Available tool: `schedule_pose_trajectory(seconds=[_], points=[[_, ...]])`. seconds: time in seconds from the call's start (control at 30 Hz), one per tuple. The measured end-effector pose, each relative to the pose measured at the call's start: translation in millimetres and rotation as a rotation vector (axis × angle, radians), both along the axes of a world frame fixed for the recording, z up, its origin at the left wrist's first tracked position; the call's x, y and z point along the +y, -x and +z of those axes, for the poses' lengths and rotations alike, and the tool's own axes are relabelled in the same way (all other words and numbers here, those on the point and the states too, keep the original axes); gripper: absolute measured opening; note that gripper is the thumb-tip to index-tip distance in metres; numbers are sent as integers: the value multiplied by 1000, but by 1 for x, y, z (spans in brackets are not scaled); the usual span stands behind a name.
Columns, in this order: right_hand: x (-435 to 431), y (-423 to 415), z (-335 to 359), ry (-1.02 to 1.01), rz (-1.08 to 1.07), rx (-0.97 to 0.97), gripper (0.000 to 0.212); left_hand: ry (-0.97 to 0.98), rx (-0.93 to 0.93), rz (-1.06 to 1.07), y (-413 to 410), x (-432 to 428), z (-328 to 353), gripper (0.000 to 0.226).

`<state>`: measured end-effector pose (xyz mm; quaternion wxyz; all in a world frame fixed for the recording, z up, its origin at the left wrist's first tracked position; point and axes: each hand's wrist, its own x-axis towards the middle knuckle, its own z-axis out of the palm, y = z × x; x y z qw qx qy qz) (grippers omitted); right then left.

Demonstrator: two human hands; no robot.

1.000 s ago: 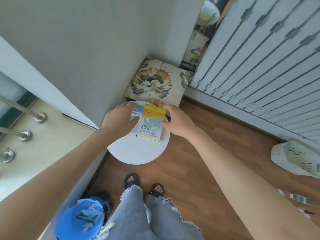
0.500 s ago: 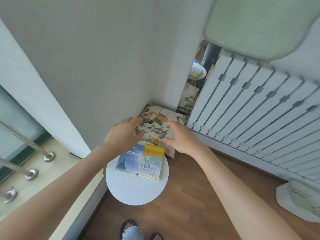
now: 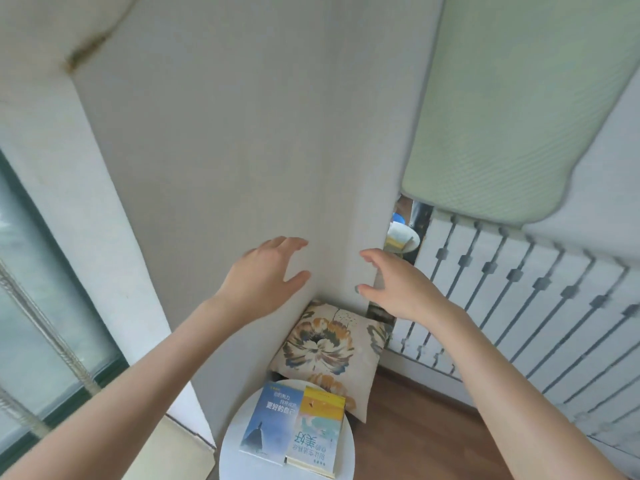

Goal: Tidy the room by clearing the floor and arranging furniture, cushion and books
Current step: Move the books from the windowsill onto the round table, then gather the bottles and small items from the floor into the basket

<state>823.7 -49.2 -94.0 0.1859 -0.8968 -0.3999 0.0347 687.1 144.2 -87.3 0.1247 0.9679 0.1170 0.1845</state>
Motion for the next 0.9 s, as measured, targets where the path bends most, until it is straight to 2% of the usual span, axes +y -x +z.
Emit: schedule_pose_trajectory(seconds=[0.4,0.67,0.9], points=[[-27,-10,97,-241,-43,-162,64,-37,-245,-79,-21,-20,93,52],[-56,-15,148,-297,-132,-304,63,-53,-334,-133,-39,-33,142,52],[-82,-17,160,-268,-207,-335,62,-53,-325,-193,-57,-45,151,52]])
